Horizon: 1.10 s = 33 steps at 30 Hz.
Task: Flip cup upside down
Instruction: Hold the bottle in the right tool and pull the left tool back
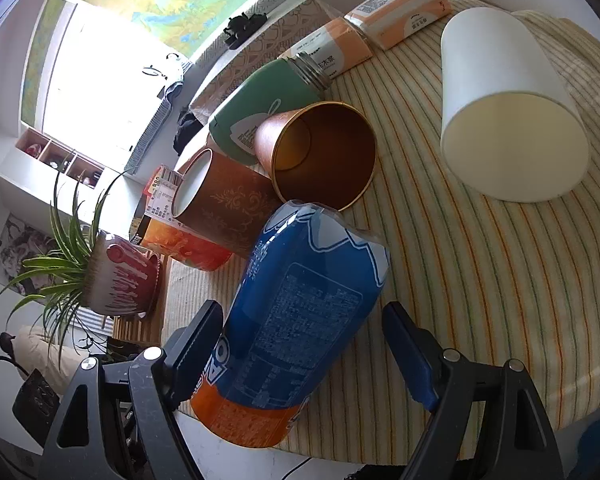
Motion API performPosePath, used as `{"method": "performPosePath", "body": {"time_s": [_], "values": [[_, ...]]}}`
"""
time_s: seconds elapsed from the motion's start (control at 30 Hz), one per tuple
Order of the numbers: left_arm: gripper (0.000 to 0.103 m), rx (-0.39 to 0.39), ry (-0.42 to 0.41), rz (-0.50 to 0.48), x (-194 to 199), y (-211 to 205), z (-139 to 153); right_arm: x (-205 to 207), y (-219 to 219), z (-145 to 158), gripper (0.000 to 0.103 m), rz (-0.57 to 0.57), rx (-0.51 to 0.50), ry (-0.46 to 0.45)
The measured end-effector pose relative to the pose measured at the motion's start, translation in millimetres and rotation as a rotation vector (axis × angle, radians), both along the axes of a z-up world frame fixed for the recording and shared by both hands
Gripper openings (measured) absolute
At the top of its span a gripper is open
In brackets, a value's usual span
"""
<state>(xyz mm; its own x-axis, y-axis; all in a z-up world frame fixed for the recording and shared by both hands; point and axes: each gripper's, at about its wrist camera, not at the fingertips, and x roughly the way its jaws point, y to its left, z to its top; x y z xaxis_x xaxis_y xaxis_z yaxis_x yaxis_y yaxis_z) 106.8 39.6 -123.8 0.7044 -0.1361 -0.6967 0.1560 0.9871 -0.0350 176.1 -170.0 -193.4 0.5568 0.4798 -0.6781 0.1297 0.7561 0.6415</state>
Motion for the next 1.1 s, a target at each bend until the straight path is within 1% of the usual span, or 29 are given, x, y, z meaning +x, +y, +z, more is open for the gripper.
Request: {"method": "performPosePath", "body": {"time_s": [0.1, 0.23, 0.7, 0.97, 1.1], "values": [[0.083, -0.001, 0.002, 0.001, 0.6, 1.0, -0.7, 1.7, 0.8, -1.8, 0.078, 0.006, 0.01, -0.001], [0.083, -0.006, 0.007, 0.007, 1.0, 3.5, -1.9, 3.6, 1.5, -2.6, 0.074, 0.019, 0.025, -0.004], [0.083, -0.012, 0.016, 0.009, 2.0, 3.5, -4.0, 7.1, 3.5, -2.3, 0.073, 0.05, 0.027, -0.012], [0.083, -0.012, 0.012, 0.012, -0.2, 1.9, -1.2, 4.8, 7.4, 0.2, 0.071, 0.065, 0.013, -0.021], [0.083, -0.01, 0.01, 0.011, -0.9, 0.4, -0.2, -0.9, 7.9, 4.4, 0.071, 0.065, -0.011, -0.043]]}}
